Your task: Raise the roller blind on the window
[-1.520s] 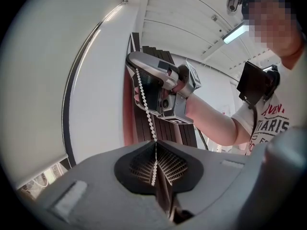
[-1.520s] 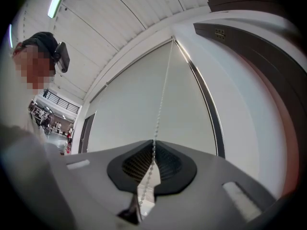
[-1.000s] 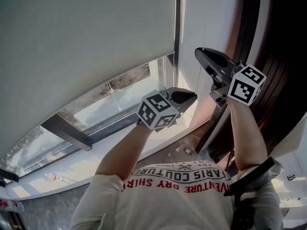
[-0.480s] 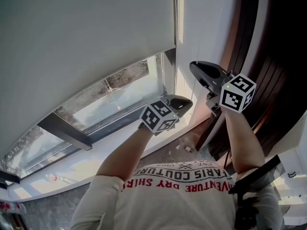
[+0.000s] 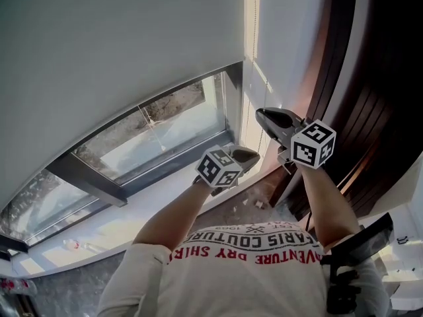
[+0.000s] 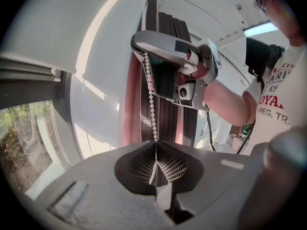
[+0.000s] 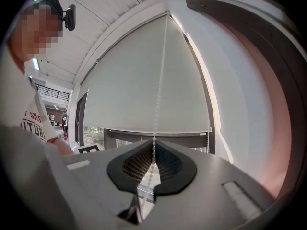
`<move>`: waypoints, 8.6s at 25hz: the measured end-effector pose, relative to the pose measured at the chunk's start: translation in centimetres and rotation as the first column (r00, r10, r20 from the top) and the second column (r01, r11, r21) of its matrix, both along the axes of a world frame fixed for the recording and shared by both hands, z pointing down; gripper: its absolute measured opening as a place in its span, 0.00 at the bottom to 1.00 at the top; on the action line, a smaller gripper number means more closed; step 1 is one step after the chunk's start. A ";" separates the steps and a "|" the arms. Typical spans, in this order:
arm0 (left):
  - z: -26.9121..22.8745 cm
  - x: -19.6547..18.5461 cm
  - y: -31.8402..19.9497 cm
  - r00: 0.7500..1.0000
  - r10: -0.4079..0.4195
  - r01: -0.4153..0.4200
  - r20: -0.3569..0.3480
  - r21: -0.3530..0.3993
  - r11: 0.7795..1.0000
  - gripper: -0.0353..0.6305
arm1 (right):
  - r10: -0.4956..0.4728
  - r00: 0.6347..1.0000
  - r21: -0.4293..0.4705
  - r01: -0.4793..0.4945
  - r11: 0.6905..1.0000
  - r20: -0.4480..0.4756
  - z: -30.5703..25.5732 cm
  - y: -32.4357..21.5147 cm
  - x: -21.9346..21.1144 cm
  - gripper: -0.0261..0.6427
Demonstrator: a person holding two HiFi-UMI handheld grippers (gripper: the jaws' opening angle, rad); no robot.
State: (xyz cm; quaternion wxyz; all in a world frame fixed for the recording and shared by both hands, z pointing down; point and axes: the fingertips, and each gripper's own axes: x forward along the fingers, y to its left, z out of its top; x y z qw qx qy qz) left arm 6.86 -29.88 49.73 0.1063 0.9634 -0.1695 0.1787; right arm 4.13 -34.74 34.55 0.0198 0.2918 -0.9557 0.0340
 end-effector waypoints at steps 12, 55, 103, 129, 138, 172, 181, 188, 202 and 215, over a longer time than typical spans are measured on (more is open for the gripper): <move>-11.4 -2.1 -1.9 0.958 -0.038 0.059 -0.283 0.069 0.996 0.16 | 0.024 1.000 0.007 -0.024 1.000 -0.010 0.0 -0.4 0.8 0.06; -28.9 -2.6 -4.9 0.936 0.023 0.060 -0.351 0.225 0.973 0.06 | 0.006 1.000 -0.012 -0.006 1.000 -0.001 0.7 3.4 -2.7 0.06; -10.2 -2.8 -2.3 0.981 -0.097 0.118 -0.170 0.119 0.986 0.06 | -0.184 0.961 -0.366 0.098 0.925 -0.205 18.9 8.0 -0.9 0.33; -10.6 -3.3 -0.3 0.984 -0.059 0.081 -0.168 0.132 0.988 0.06 | -0.099 0.991 0.063 0.093 0.994 0.095 -13.5 1.3 -2.2 0.15; -10.5 -3.3 -0.7 0.982 -0.063 0.086 -0.177 0.125 0.988 0.06 | -0.075 0.993 0.027 0.073 0.997 0.089 -13.1 0.4 -2.4 0.07; 1.9 -1.9 0.5 0.998 -0.063 0.063 0.005 -0.002 0.998 0.06 | -0.004 0.998 -0.089 -0.001 0.996 -0.061 -0.3 -0.3 -1.7 0.05; 4.1 -1.9 1.0 0.998 -0.052 0.054 0.043 -0.039 0.998 0.06 | -0.019 0.993 -0.111 0.006 0.994 -0.117 2.2 0.1 -1.5 0.05; 7.2 -2.2 1.8 0.995 -0.037 0.045 0.087 -0.088 0.995 0.06 | -0.042 0.993 -0.169 0.023 0.985 -0.114 5.2 0.8 -2.1 0.05; 3.3 -4.2 -0.3 0.997 -0.079 0.078 0.028 0.017 0.997 0.10 | -0.005 0.995 -0.185 -0.012 0.983 -0.095 6.0 0.2 -0.6 0.05; -19.4 -4.7 -4.4 0.950 -0.025 0.086 -0.313 0.184 0.979 0.18 | -0.016 0.997 -0.182 0.001 0.983 -0.080 5.7 0.7 -1.2 0.05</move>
